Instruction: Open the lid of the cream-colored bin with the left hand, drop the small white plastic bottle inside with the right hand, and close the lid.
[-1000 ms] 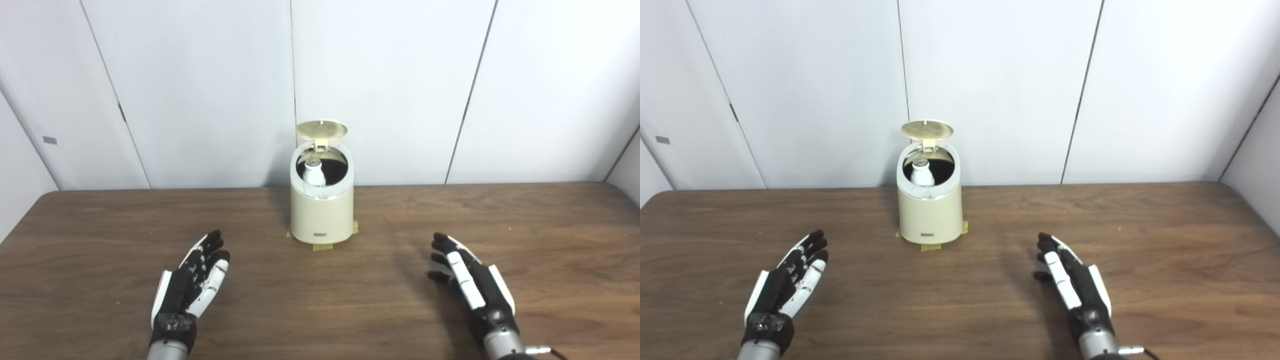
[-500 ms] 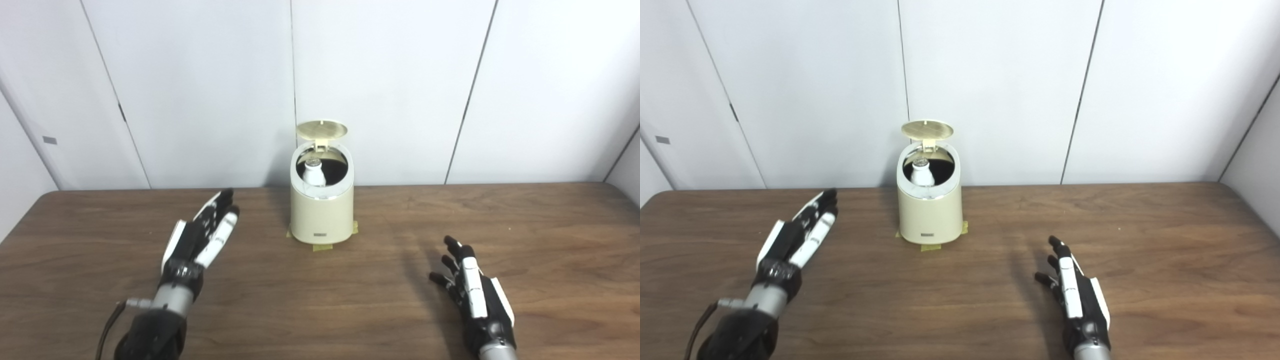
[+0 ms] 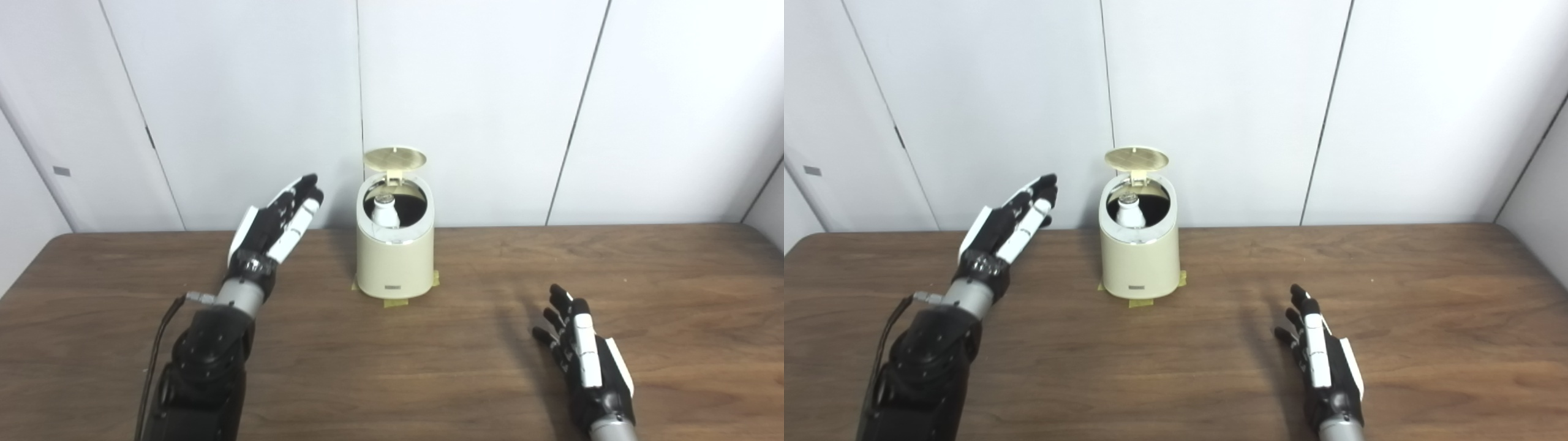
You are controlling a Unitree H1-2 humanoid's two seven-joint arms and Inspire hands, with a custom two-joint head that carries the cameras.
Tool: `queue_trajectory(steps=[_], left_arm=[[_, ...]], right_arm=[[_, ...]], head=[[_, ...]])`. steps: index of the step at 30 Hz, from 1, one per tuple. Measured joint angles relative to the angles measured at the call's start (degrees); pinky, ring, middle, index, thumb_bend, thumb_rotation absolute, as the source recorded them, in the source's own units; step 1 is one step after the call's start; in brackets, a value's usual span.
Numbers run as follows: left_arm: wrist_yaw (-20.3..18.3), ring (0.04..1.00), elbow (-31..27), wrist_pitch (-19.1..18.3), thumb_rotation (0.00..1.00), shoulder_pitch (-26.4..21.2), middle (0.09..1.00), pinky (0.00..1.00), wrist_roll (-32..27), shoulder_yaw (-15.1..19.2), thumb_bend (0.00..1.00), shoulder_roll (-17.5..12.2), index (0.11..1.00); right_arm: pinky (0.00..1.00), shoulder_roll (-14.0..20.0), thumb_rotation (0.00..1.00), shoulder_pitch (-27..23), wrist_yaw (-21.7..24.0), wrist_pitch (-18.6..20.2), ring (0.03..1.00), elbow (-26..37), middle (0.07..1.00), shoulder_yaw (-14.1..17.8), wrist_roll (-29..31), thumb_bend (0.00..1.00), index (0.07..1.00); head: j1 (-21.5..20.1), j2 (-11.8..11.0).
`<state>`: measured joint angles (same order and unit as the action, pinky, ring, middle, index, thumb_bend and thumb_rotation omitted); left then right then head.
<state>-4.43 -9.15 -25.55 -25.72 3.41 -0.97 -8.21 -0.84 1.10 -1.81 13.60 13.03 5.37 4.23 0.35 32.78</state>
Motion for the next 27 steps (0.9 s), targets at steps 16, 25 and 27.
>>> queue_trajectory(steps=[16, 25, 27], left_arm=[[0.2, 0.891, 8.9, 1.0, 0.71, -8.5, 0.882, 0.9, 1.8, -1.1, 0.52, 0.8, 0.89], [0.0, 0.902, 15.0, 3.2, 0.72, -11.9, 0.904, 0.92, 1.7, -1.1, 0.52, 1.0, 0.899], [0.0, 0.902, 15.3, 3.9, 0.71, -12.5, 0.905, 0.92, 1.6, -1.1, 0.54, 1.1, 0.896]], right_arm=[[0.93, 0.1, 1.0, 0.0, 0.2, -4.3, 0.947, 0.3, 0.951, 1.0, 4.0, 0.59, 0.924], [0.9, 0.1, 1.0, 0.0, 0.0, -4.3, 0.923, 0.9, 0.937, 1.4, 4.4, 0.59, 0.905], [0.9, 0.1, 1.0, 0.0, 0.0, -4.3, 0.918, 0.9, 0.935, 1.4, 4.4, 0.59, 0.903]], head=[[0.3, -1.2], [0.3, -1.2], [0.3, -1.2]])
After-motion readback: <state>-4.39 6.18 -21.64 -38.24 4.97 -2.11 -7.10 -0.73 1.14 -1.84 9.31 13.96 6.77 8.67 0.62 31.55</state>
